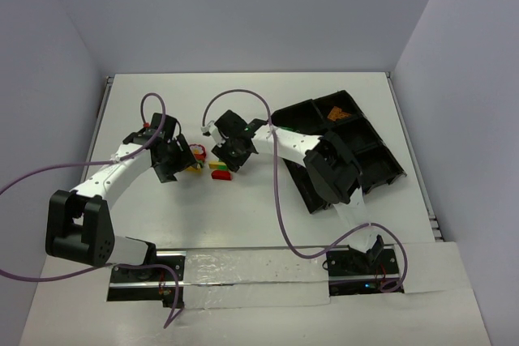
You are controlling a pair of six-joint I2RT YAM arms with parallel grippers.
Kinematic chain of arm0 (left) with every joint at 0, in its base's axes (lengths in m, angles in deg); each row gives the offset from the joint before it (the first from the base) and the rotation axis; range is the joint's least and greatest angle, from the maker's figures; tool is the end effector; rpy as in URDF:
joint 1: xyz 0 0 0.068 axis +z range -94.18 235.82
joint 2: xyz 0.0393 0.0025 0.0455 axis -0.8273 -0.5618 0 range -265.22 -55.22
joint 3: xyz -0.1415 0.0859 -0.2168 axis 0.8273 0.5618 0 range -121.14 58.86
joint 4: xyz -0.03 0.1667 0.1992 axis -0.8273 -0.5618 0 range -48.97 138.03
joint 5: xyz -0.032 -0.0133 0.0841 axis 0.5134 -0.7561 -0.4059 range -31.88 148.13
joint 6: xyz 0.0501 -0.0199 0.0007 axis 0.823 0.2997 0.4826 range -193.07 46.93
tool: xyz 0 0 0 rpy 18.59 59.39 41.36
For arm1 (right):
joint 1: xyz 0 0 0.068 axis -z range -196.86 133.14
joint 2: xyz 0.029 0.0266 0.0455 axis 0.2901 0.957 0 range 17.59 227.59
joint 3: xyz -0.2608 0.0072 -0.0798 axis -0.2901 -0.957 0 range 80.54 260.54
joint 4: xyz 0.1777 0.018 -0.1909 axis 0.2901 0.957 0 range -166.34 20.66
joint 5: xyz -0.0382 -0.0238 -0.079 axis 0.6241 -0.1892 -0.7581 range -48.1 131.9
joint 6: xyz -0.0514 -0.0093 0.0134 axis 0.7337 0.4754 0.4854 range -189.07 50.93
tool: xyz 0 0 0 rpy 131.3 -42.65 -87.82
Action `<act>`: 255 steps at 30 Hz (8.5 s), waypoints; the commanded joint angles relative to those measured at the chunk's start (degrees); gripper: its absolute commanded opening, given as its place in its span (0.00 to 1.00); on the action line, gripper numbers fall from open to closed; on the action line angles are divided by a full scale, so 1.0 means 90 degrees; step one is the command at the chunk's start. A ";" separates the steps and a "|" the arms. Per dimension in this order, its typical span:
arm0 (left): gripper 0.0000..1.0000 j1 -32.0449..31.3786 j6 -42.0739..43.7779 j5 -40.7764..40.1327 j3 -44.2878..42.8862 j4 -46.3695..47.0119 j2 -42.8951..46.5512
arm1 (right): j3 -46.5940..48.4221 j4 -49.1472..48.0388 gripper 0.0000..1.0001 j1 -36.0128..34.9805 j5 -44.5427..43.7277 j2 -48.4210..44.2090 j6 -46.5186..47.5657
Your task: Sort the legos into containers by color
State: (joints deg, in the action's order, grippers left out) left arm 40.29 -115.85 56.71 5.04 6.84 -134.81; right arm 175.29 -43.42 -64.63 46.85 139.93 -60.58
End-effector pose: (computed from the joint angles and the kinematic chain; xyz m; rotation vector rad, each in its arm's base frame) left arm 0.2527 -0.0692 0.2198 -0.6589 2.6887 -0.2449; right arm 0.3070 0.3427 0.1810 -1.2830 2.3355 0.3441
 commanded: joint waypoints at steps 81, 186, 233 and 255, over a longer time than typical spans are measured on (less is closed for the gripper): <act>0.69 0.0309 -0.0471 0.4580 -0.0084 0.3435 -0.0864 | -0.1182 -0.1089 0.00 0.0386 0.0660 -0.2295 -0.3227; 0.35 -0.0677 0.0408 0.1970 -0.1882 0.0738 -0.2537 | -0.1571 0.0633 0.54 0.1079 -0.0844 -0.2357 -0.3332; 0.75 -0.0025 -0.0499 0.2825 -0.1984 0.1437 -0.1253 | -0.2190 -0.1119 0.00 0.0591 0.0108 -0.2576 -0.3047; 0.79 0.0036 -0.0547 0.4668 -0.0768 0.3722 -0.1042 | -0.1921 -0.1385 0.00 0.0591 0.1108 -0.2928 -0.3071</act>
State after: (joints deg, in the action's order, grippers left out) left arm 40.71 -121.75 96.61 -0.62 36.72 -145.39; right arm 155.16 -54.69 -58.91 55.73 114.99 -88.93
